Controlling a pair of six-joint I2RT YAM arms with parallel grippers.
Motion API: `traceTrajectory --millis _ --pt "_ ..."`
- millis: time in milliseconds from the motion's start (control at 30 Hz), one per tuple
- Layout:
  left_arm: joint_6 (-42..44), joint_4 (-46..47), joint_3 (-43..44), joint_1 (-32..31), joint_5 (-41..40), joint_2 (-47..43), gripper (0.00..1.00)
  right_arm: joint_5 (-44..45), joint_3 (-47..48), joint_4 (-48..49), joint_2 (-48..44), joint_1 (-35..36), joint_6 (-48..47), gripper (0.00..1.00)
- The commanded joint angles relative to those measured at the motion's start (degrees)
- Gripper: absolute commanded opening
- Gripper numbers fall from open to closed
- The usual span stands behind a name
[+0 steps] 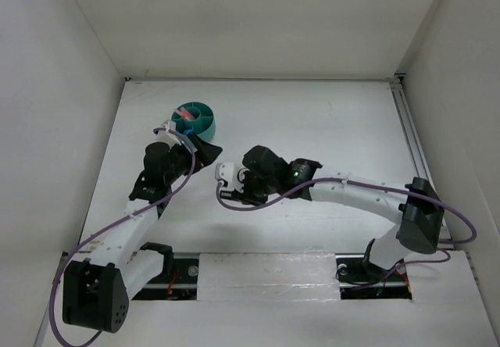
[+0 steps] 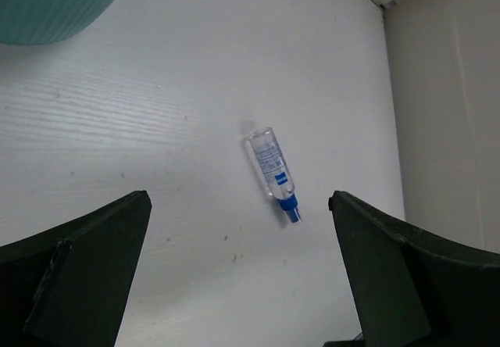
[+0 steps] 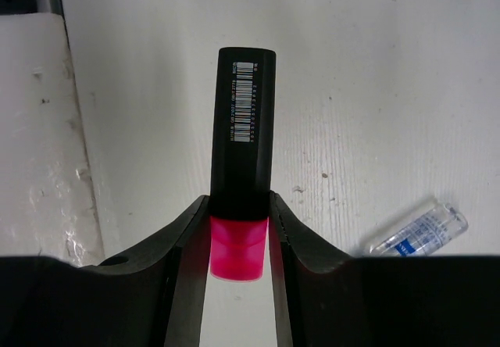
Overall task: Sort the stationery into containers
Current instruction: Pick up the pen from the center of the board.
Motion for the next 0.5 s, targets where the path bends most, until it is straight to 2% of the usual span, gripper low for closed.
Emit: traceTrajectory --millis 0,100,233,300,333,467 --pt "0.7 8.1 -1.5 -0.3 7.9 -1.7 0.99 -13.6 3.0 -2.2 -1.5 -5.6 -7.5 0.00" --pt "-0.6 12.0 -2.0 -0.3 12.7 -1.0 0.99 -21.6 3.8 -2.8 -1.5 -8.9 -10.5 0.00" --pt "-2.7 16.7 -2.6 -0.8 18.5 -0.4 0.99 -21.1 7.1 -7.2 1.4 -10.9 -14.0 0.00" --pt "-3.9 16.7 -2.6 -0.8 18.5 0.2 0.99 -25.9 9.7 -10.4 2.7 -12.9 -18.6 0.00" --pt "-3.9 16.7 -2.6 -0.8 19.1 1.3 0.99 -29.2 10.2 -10.4 2.7 -13.8 -19.5 0.00" --pt "-5.4 15.3 1.5 -0.8 25.3 5.4 0.99 -29.3 10.2 -8.5 2.2 -15.0 -20.3 0.00"
